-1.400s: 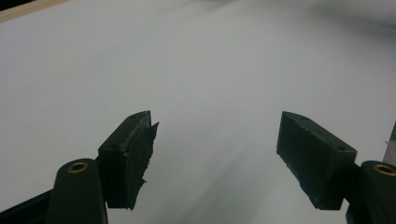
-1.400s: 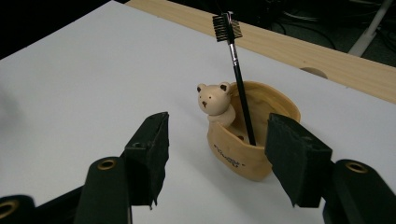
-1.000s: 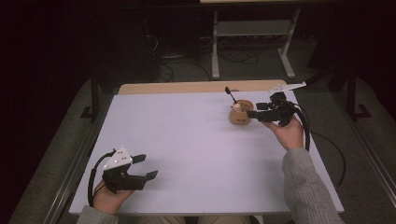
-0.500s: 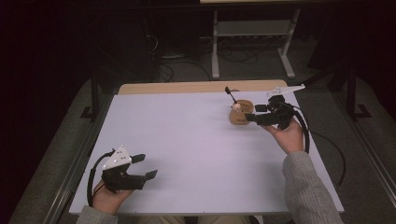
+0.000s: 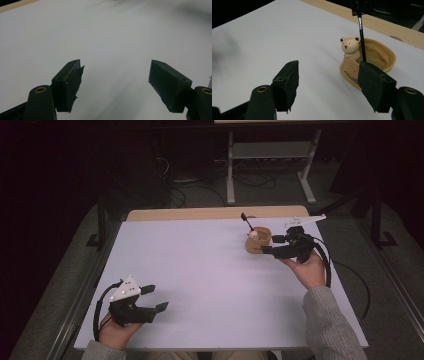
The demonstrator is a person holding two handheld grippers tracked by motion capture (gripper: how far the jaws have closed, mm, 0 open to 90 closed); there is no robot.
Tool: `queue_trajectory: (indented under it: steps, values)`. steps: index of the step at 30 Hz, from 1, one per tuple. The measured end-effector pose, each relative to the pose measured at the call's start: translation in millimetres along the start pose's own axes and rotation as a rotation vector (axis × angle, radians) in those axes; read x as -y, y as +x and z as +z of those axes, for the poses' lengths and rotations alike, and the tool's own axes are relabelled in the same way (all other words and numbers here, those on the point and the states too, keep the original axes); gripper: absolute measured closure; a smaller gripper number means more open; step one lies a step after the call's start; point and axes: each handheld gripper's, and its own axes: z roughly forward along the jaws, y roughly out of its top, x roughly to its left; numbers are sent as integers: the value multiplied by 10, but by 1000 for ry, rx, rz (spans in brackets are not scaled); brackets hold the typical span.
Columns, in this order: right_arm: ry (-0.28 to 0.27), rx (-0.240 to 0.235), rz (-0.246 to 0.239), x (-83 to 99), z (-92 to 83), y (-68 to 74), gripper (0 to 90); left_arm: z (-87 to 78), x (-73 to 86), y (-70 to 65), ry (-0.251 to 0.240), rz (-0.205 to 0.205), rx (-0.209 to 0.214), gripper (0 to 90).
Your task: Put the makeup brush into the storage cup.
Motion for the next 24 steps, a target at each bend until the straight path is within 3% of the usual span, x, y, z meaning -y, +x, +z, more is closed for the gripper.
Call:
queue_trajectory:
  steps: [24]
  values:
    - [-8, -29, -28, 171, -23, 136, 310, 8, -9, 8, 2, -9, -2, 258]
